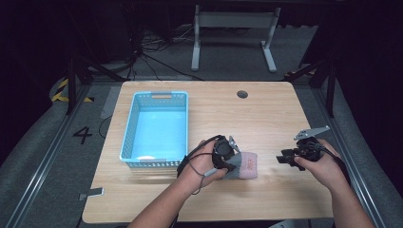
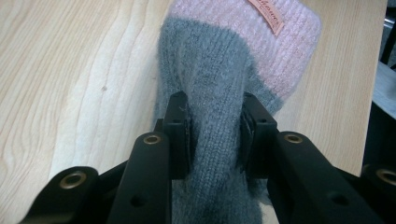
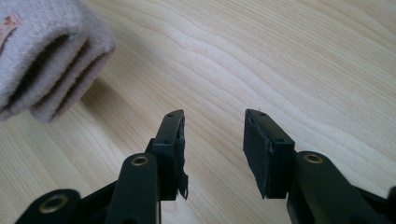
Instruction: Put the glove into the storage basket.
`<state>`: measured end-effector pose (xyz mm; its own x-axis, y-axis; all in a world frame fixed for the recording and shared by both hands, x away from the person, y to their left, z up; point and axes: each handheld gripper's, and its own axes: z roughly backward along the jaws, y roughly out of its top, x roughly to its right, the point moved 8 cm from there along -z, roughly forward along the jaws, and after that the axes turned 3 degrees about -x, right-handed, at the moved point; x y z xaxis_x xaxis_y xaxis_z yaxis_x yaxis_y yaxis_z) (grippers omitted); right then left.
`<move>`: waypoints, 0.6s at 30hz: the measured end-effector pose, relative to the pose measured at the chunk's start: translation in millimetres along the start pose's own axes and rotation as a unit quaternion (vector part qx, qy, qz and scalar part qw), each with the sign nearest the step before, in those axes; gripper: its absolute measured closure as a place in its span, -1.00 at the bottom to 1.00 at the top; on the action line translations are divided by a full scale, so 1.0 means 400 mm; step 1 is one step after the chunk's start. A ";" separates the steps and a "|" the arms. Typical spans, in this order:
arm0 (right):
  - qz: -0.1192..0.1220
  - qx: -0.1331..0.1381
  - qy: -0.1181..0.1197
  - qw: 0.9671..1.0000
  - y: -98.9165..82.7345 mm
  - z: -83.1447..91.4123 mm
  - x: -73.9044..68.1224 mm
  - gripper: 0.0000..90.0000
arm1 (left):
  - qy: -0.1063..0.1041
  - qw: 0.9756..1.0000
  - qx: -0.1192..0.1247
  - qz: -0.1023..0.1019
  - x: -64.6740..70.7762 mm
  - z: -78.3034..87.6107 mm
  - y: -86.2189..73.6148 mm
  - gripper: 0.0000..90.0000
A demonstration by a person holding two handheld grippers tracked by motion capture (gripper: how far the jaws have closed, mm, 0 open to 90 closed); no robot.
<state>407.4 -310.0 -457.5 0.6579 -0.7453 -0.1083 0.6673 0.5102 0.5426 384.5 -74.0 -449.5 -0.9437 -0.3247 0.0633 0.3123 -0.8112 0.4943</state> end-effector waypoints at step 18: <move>0.018 0.003 0.021 1.000 0.064 -0.035 0.001 0.32 | 0.031 0.999 0.019 0.028 -0.030 0.116 -0.022 0.53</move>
<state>429.6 -291.2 -455.1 0.6959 -0.7077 -0.1222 0.6404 0.5345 0.5516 388.0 -40.6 -414.3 -0.9162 -0.3989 0.0378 0.3582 -0.7731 0.5235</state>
